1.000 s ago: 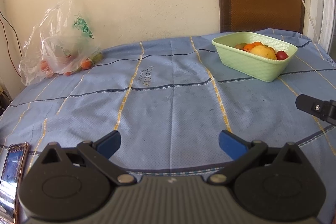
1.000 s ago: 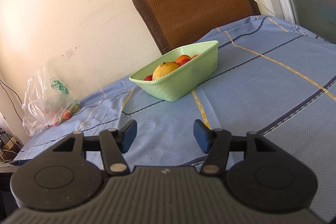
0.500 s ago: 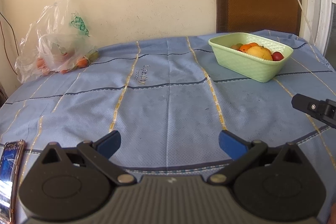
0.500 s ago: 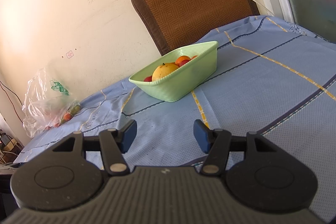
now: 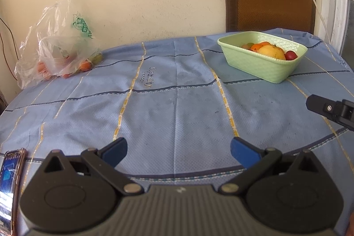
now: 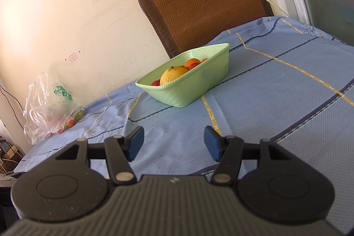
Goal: Organize fruits
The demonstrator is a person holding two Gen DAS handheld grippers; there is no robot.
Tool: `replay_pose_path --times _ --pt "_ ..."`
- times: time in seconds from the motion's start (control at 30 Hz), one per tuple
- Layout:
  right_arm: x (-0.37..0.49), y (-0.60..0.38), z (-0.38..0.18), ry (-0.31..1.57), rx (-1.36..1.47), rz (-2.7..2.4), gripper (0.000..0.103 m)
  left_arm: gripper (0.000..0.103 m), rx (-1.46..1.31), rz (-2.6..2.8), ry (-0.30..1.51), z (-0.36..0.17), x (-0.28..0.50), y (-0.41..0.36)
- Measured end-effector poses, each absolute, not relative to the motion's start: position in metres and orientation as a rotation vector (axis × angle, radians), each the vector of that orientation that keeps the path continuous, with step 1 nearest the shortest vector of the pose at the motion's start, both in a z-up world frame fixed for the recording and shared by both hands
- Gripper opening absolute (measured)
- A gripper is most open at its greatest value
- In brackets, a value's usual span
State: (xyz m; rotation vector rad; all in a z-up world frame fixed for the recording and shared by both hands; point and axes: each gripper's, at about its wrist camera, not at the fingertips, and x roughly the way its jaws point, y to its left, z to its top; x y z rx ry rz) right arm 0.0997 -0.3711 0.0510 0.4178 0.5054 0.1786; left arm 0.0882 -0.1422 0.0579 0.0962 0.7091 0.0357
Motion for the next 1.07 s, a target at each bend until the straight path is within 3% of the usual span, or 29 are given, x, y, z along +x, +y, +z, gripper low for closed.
replay_pose_path --times 1.07 --pt "0.1019 -0.3697 0.0522 0.513 0.408 0.183 0.063 0.103 0.089 -0.018 0.7 0.0594 0.0868 -0.1456"
